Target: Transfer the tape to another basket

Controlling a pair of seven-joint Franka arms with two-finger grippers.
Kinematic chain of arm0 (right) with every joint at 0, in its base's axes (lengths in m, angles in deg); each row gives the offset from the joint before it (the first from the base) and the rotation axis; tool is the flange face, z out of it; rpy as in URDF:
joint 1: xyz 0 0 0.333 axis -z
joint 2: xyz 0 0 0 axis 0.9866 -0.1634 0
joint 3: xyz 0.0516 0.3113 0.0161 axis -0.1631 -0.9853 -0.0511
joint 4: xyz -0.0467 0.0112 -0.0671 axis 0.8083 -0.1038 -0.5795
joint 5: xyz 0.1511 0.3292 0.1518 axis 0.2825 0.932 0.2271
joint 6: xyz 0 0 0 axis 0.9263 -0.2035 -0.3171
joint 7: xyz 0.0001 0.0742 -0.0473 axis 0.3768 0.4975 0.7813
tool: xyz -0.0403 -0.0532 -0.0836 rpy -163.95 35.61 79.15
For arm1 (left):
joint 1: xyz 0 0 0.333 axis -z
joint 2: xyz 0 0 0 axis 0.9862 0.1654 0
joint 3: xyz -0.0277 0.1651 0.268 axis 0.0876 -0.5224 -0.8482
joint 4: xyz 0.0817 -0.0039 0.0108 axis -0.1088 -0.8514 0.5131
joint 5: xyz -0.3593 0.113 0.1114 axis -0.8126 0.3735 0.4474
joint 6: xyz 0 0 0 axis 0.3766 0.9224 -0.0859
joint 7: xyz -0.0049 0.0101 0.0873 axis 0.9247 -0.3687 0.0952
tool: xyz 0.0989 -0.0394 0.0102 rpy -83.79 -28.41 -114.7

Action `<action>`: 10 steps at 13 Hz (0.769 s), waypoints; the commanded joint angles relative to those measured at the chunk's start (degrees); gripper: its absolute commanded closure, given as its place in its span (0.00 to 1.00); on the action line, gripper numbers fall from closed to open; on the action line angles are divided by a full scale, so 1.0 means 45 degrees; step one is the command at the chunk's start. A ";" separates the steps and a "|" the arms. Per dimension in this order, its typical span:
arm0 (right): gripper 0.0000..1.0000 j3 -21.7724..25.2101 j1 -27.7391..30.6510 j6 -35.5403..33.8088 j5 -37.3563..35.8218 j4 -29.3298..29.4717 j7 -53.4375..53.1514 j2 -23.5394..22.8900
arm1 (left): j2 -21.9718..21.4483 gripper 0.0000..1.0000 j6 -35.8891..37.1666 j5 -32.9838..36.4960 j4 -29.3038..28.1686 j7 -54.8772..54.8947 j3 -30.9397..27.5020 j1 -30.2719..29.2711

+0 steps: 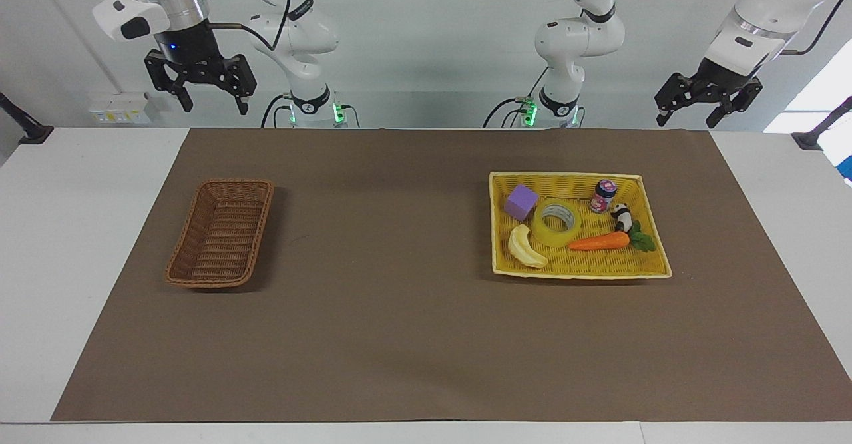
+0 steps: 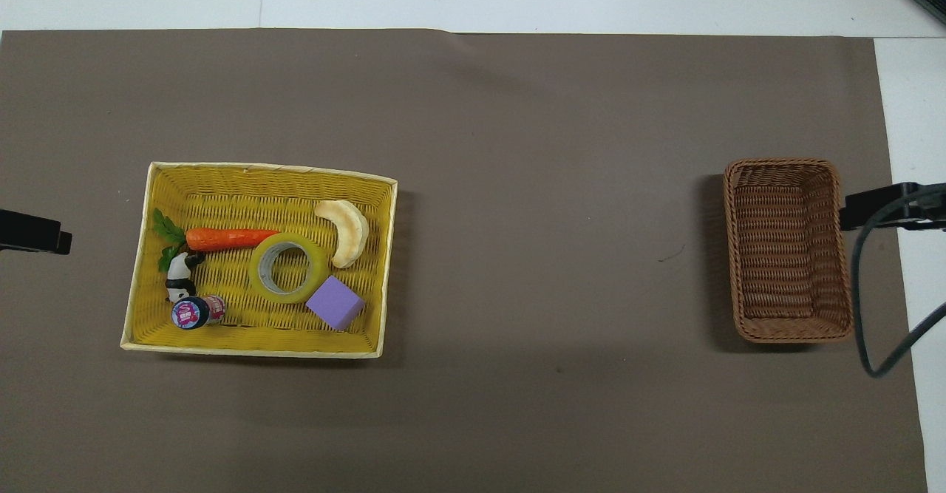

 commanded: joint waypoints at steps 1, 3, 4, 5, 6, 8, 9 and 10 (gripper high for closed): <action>0.00 -0.0001 0.0136 0.0065 0.0222 -0.0194 0.0318 0.0110 | -0.0353 0.00 0.0131 -0.0065 -0.0335 0.0076 0.0037 -0.0118; 0.00 -0.0002 0.0136 0.0065 0.0222 -0.0194 0.0298 0.0110 | -0.0353 0.00 0.0151 -0.0065 -0.0335 0.0115 0.0037 -0.0118; 0.00 -0.0001 0.0136 0.0065 0.0222 -0.0194 0.0318 0.0110 | -0.0373 0.00 0.0189 -0.0065 -0.0355 0.0115 0.0037 -0.0118; 0.00 -0.0001 0.0136 0.0065 0.0222 -0.0194 0.0318 0.0110 | -0.0431 0.00 0.0229 -0.0065 -0.0413 0.0135 0.0037 -0.0118; 0.00 -0.0001 0.0136 0.0065 0.0222 -0.0194 0.0318 0.0110 | -0.0432 0.00 0.0229 -0.0065 -0.0472 0.0174 0.0037 -0.0118; 0.00 -0.0001 0.0136 0.0065 0.0222 -0.0194 0.0318 0.0110 | -0.0490 0.00 0.0229 -0.0065 -0.0550 0.0193 0.0037 -0.0118; 0.00 -0.0001 0.0136 0.0065 0.0222 -0.0194 0.0318 0.0110 | -0.0510 0.00 0.0210 -0.0065 -0.0608 0.0193 0.0037 -0.0118; 0.00 -0.0001 0.0136 0.0065 0.0222 -0.0194 0.0318 0.0110 | -0.0529 0.00 0.0209 -0.0065 -0.0628 0.0213 0.0037 -0.0118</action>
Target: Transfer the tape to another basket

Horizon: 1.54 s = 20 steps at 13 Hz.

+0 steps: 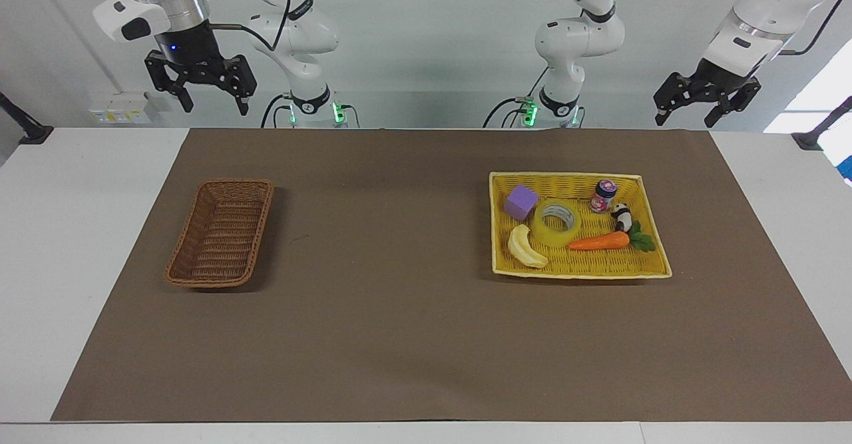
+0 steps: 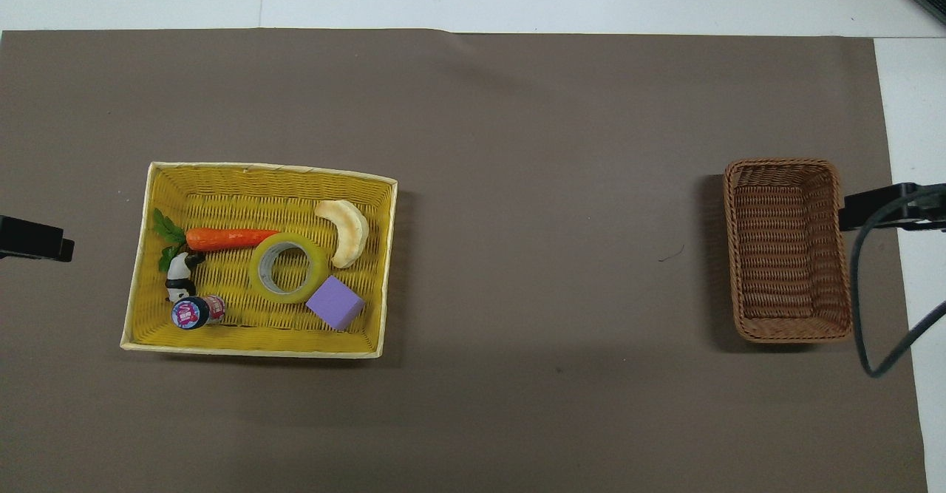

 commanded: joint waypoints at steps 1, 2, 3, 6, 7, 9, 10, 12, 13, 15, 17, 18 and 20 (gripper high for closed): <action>0.00 -0.0002 0.0136 0.0065 0.0222 -0.0166 0.0318 0.0110 | -0.0426 0.00 0.0050 -0.0065 -0.0484 0.0211 0.0037 -0.0118; 0.00 -0.0002 0.0136 0.0065 0.0241 -0.0185 0.0318 0.0110 | -0.0426 0.00 0.0050 -0.0065 -0.0484 0.0211 0.0037 -0.0118; 0.00 -0.0002 0.0136 0.0065 0.0222 -0.0185 0.0318 0.0110 | -0.0426 0.00 0.0050 -0.0065 -0.0484 0.0230 0.0037 -0.0118; 0.00 -0.0002 0.0136 0.0065 0.0241 -0.0185 0.0318 0.0110 | -0.0407 0.00 -0.0067 -0.0065 -0.0640 0.0289 0.0037 -0.0098; 0.00 -0.0002 0.0136 0.0065 0.0241 -0.0185 0.0318 0.0110 | -0.0407 0.00 -0.0086 -0.0065 -0.0679 0.0309 0.0037 -0.0079; 0.00 -0.0002 0.0136 0.0065 0.0241 -0.0185 0.0318 0.0130 | -0.0387 0.00 -0.0222 -0.0065 -0.0854 0.0309 0.0037 -0.0060; 0.00 -0.0002 0.0136 0.0065 0.0241 -0.0185 0.0318 0.0130 | -0.0387 0.00 -0.0339 -0.0065 -0.1049 0.0309 0.0037 -0.0001; 0.00 -0.0002 0.0136 0.0065 0.0241 -0.0185 0.0318 0.0111 | -0.0387 0.00 -0.0884 -0.0045 -0.1614 0.0348 0.0037 0.0058; 0.00 -0.0002 0.0136 0.0065 0.0222 -0.0185 0.0318 0.0130 | -0.0368 0.00 -0.1177 -0.0045 -0.1965 0.0483 0.0037 0.0077; 0.00 -0.0002 0.0136 0.0065 0.0241 -0.0185 0.0318 0.0130 | -0.0368 0.00 -0.1802 -0.0045 -0.2707 0.0834 0.0037 0.0077; 0.00 -0.0002 0.0136 0.0065 0.0241 -0.0185 0.0318 0.0130 | -0.0368 0.00 -0.2757 -0.0045 -0.3410 0.1050 0.0037 0.0058; 0.00 -0.0002 0.0136 0.0065 0.0241 -0.0205 0.0318 0.0130 | -0.0368 0.00 -0.3245 -0.0045 -0.3762 0.1051 0.0037 0.0058; 0.00 -0.0002 0.0136 0.0065 0.0241 -0.0185 0.0318 0.0130 | -0.0232 0.00 -0.4299 -0.0065 -0.4446 0.1905 0.0056 0.0097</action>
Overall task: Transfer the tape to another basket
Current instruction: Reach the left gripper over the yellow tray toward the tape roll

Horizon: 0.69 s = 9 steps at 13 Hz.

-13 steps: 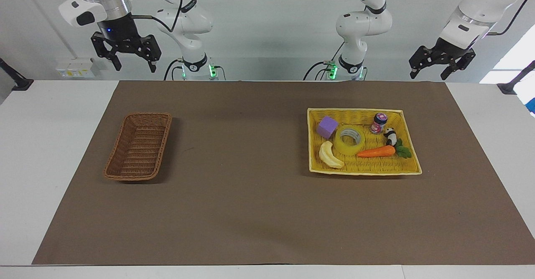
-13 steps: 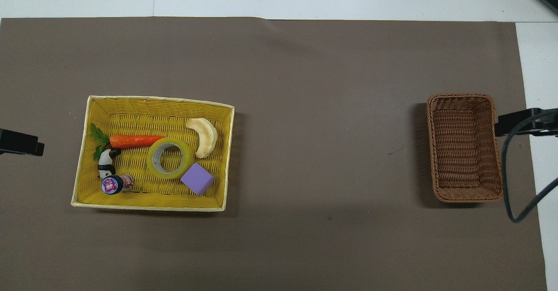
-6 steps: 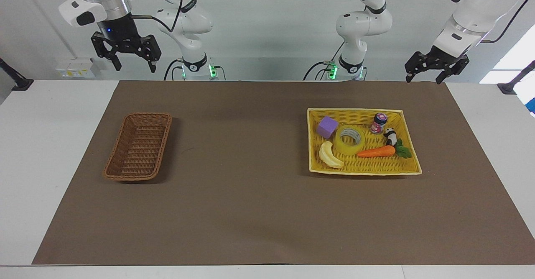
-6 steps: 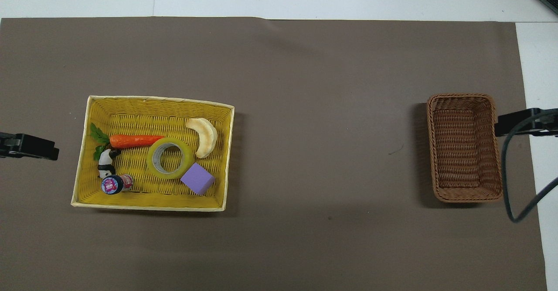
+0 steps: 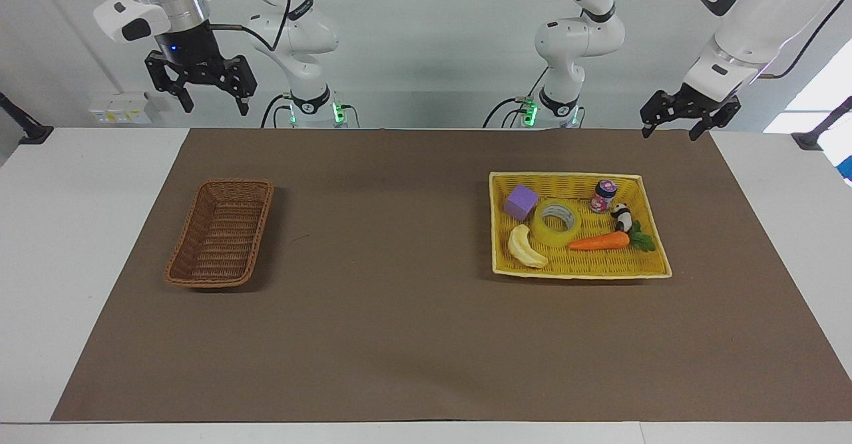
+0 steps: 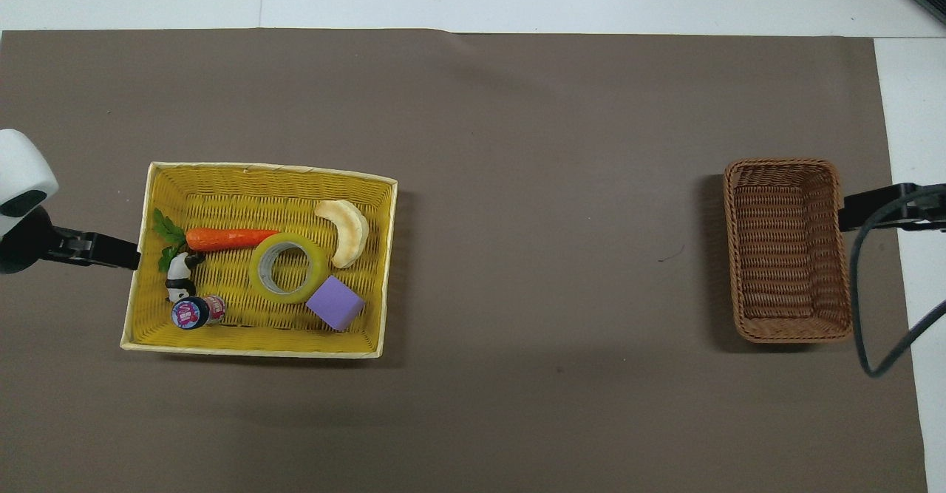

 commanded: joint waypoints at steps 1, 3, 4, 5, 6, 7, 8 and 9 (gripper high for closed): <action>0.00 -0.0002 0.0136 0.0065 0.0241 -0.0169 0.0318 0.0130 | -0.0138 0.00 -0.1536 -0.0065 -0.1168 0.0955 -0.0036 0.0090; 0.00 -0.0002 0.0136 0.0065 0.0241 -0.0169 0.0318 0.0130 | 0.0271 0.00 -0.2259 -0.0104 -0.1502 0.1210 -0.0036 0.0090; 0.00 -0.0002 0.0136 0.0065 0.0241 -0.0169 0.0318 0.0110 | 0.0621 0.00 -0.2688 -0.0142 -0.1561 0.1192 -0.0016 0.0110; 0.00 -0.0002 0.0136 0.0065 0.0241 -0.0169 0.0318 0.0110 | 0.0799 0.00 -0.2886 -0.0143 -0.1600 0.1153 -0.0035 0.0245; 0.00 -0.0002 0.0136 0.0065 0.0241 -0.0169 0.0318 0.0130 | 0.1013 0.00 -0.3004 -0.0182 -0.1697 0.1114 -0.0016 0.0285; 0.00 -0.0002 0.0136 0.0065 0.0241 -0.0169 0.0318 0.0130 | 0.1305 0.00 -0.3372 -0.0395 -0.1737 0.1017 -0.0016 0.0324; 0.00 -0.0002 0.0136 0.0065 0.0241 -0.0169 0.0318 0.0110 | 0.1598 0.00 -0.3628 -0.0571 -0.1872 0.0610 -0.0016 0.0653; 0.00 -0.0002 0.0136 0.0065 0.0241 -0.0169 0.0318 0.0130 | 0.1891 0.00 -0.3939 -0.0592 -0.2009 -0.0148 -0.0035 0.1043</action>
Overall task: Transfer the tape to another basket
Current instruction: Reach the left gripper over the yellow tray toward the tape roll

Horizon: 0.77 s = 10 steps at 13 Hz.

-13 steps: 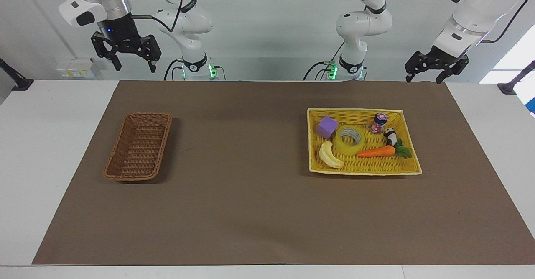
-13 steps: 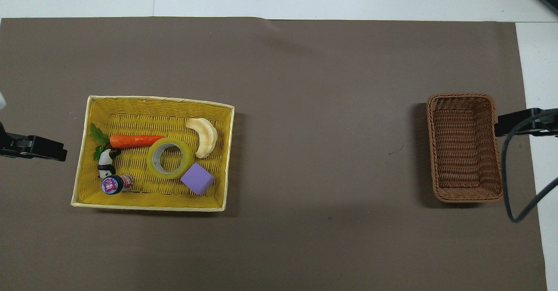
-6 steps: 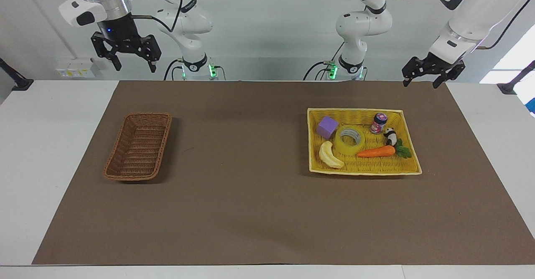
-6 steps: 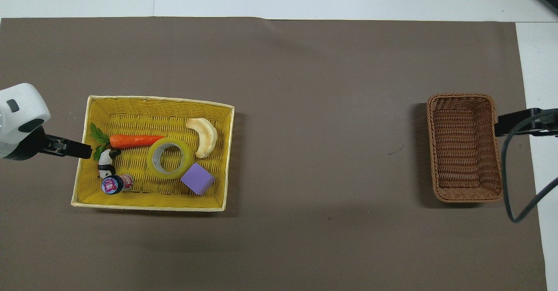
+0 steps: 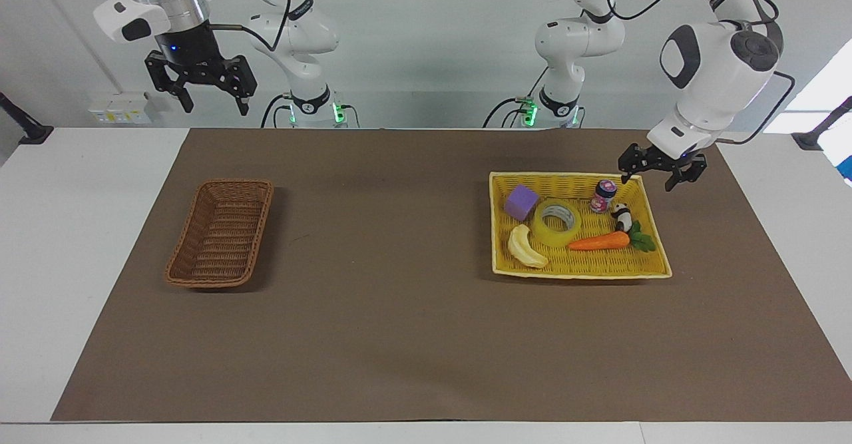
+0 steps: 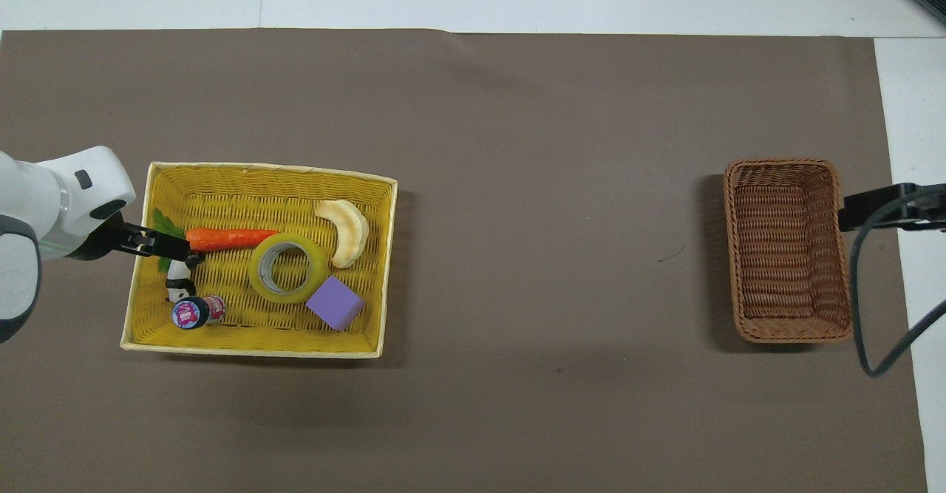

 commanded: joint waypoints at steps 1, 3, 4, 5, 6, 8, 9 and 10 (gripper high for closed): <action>0.00 -0.0002 0.0136 0.0065 0.0241 -0.0167 0.0318 0.0130 | 0.0529 0.00 -0.1238 -0.0224 -0.0637 -0.1906 -0.0138 0.1115; 0.00 -0.0002 0.0136 0.0065 0.0241 -0.0167 0.0318 0.0130 | 0.0531 0.00 -0.1828 -0.0224 -0.1242 -0.3706 -0.0158 0.1644; 0.00 -0.0002 0.0136 0.0065 0.0241 -0.0186 0.0318 0.0130 | 0.0550 0.00 -0.1945 -0.0224 -0.1555 -0.4332 -0.0158 0.1763; 0.00 -0.0002 0.0136 0.0065 0.0241 -0.0186 0.0318 0.0130 | 0.0511 0.00 -0.2179 -0.0224 -0.1983 -0.4996 -0.0158 0.1977; 0.00 -0.0002 0.0136 0.0065 0.0241 -0.0186 0.0318 0.0130 | 0.0395 0.00 -0.2548 -0.0224 -0.2568 -0.5621 -0.0138 0.2075; 0.00 -0.0002 0.0136 0.0065 0.0241 -0.0186 0.0318 0.0130 | 0.0374 0.00 -0.3291 -0.0224 -0.3254 -0.6755 -0.0138 0.2367; 0.00 -0.0002 0.0136 0.0065 0.0241 -0.0186 0.0318 0.0130 | 0.0394 0.00 -0.3700 -0.0224 -0.3489 -0.6934 -0.0138 0.2447; 0.00 -0.0002 0.0136 0.0065 0.0241 -0.0186 0.0318 0.0130 | 0.0336 0.09 -0.3994 -0.0243 -0.3762 -0.7149 -0.0138 0.2447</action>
